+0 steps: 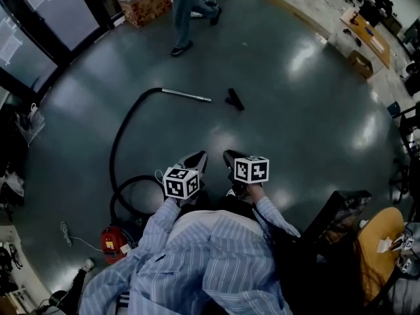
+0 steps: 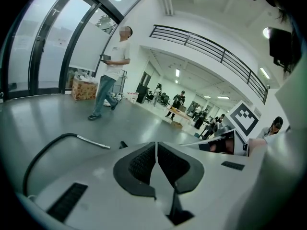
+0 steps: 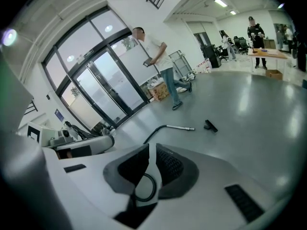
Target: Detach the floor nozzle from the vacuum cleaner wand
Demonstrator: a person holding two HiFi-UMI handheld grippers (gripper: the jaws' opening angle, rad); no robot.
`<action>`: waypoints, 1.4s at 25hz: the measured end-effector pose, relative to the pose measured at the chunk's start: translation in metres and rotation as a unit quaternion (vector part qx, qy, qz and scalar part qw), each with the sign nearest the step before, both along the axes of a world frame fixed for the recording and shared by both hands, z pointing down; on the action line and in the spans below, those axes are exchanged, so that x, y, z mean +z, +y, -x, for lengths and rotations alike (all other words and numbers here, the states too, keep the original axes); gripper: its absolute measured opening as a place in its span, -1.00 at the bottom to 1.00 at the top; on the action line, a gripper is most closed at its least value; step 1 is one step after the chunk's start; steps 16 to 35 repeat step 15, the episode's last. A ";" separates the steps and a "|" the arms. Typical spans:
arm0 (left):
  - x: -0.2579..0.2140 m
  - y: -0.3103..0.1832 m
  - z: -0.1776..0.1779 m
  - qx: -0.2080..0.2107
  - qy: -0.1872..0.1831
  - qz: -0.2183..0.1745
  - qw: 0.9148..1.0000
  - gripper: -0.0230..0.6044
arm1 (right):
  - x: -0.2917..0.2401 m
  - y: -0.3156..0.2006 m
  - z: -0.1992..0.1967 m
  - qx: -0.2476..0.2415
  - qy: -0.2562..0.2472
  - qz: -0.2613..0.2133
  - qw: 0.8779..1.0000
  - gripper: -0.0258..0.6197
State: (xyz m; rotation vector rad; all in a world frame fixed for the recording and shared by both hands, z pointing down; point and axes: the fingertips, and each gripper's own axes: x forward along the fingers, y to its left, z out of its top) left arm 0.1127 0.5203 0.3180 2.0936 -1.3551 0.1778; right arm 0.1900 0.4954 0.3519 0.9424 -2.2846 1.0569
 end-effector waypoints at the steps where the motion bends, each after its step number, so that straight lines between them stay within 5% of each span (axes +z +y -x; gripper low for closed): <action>1: 0.001 0.001 0.002 0.000 0.000 0.001 1.000 -0.86 | 0.000 0.001 0.002 -0.002 0.001 0.000 1.000 -0.76; 15: -0.001 -0.024 0.051 -0.004 0.006 -0.014 1.000 -0.86 | 0.003 -0.011 0.049 -0.001 -0.005 -0.002 1.000 -0.77; 35: -0.001 -0.024 0.051 -0.004 0.006 -0.014 1.000 -0.86 | 0.003 -0.011 0.049 -0.001 -0.005 -0.002 1.000 -0.77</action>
